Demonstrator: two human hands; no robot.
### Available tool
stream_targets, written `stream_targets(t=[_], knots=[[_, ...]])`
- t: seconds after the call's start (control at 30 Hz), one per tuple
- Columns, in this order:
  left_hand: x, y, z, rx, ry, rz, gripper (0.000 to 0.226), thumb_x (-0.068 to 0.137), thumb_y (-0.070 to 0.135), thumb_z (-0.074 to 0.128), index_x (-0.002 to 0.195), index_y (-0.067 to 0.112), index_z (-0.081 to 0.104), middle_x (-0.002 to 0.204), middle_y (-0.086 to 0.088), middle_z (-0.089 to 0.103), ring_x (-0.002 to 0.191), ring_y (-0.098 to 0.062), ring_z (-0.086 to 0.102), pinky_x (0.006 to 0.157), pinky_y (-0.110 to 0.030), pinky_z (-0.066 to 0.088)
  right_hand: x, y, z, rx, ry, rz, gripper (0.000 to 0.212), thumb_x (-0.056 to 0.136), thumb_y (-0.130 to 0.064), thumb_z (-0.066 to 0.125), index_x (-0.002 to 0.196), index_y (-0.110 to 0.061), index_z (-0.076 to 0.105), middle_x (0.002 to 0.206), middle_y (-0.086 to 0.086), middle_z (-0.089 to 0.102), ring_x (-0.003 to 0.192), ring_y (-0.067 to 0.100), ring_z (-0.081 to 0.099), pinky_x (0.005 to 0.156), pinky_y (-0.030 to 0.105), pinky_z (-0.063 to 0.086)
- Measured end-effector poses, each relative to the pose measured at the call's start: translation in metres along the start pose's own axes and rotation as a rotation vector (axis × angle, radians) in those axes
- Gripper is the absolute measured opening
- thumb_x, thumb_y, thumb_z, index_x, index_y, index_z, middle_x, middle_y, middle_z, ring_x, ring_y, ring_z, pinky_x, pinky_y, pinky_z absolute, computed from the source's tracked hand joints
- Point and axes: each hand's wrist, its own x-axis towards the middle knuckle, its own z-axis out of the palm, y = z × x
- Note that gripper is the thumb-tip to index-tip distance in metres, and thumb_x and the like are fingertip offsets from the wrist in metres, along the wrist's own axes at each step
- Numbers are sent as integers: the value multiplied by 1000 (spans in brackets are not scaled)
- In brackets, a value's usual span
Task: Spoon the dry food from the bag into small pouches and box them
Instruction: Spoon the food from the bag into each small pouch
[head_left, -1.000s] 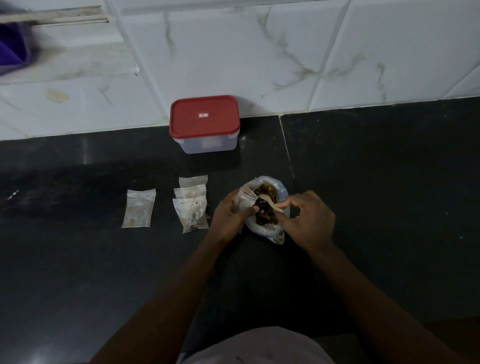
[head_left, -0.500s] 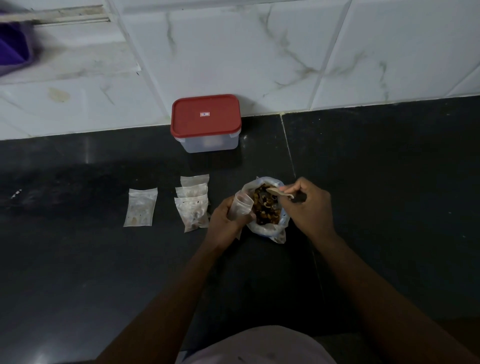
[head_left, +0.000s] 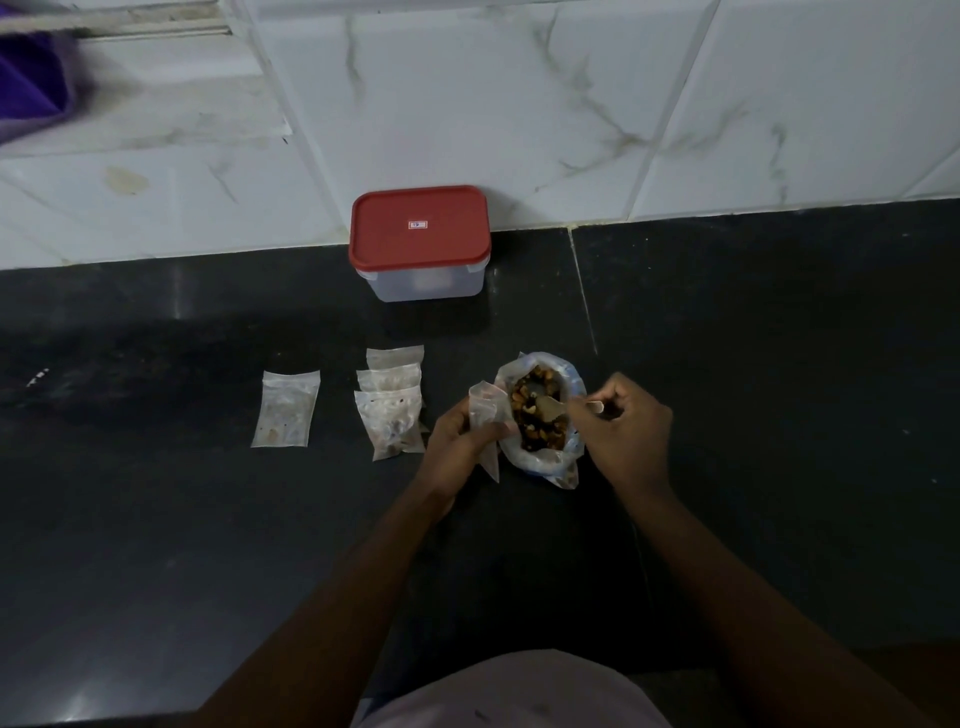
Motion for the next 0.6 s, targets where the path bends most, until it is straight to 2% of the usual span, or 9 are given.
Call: stream_targets(t=[0.03, 0.1, 0.17, 0.3, 0.43, 0.6], knots=[[-1, 0, 1, -22, -8, -12, 34, 95, 1, 63, 120, 23, 67, 119, -5, 75, 116, -23, 69, 100, -44, 55, -1, 2, 1, 29, 15, 60, 24, 83, -11, 79, 70, -12, 58, 65, 2, 66, 58, 7, 64, 54, 23, 54], [-2, 1, 2, -61, -22, -36, 33, 95, 1, 61, 121, 22, 66, 118, -4, 75, 114, -23, 70, 95, -40, 58, -1, 5, 1, 90, 16, 148, 21, 84, -14, 78, 72, -13, 61, 67, 5, 70, 65, 17, 73, 62, 42, 63], [-2, 1, 1, -88, -33, -52, 33, 96, 2, 60, 123, 21, 65, 120, -6, 75, 115, -23, 70, 96, -41, 57, -1, 6, -1, 103, -32, 171, 17, 85, -12, 78, 75, -13, 64, 70, 5, 73, 69, 18, 75, 68, 49, 64], [1, 1, 0, -128, -43, -74, 37, 96, 4, 60, 128, 22, 64, 124, -6, 73, 119, -25, 67, 102, -45, 54, 1, 3, -5, 152, -81, 238, 12, 86, -10, 78, 80, -11, 68, 76, 3, 76, 74, 16, 76, 76, 46, 64], [3, 2, 1, -158, -42, -99, 41, 96, 5, 59, 134, 19, 62, 127, -6, 72, 122, -24, 66, 105, -46, 53, 5, 1, -3, 259, -56, 345, 8, 87, -10, 78, 88, -8, 70, 81, 4, 77, 78, 14, 77, 77, 37, 64], [5, 2, 4, -159, -52, -93, 37, 97, 3, 56, 129, 20, 63, 117, 3, 76, 117, -17, 68, 97, -36, 55, 12, 4, 5, 466, -12, 529, 11, 91, -12, 75, 98, -3, 71, 86, 9, 78, 85, 19, 78, 81, 35, 63]])
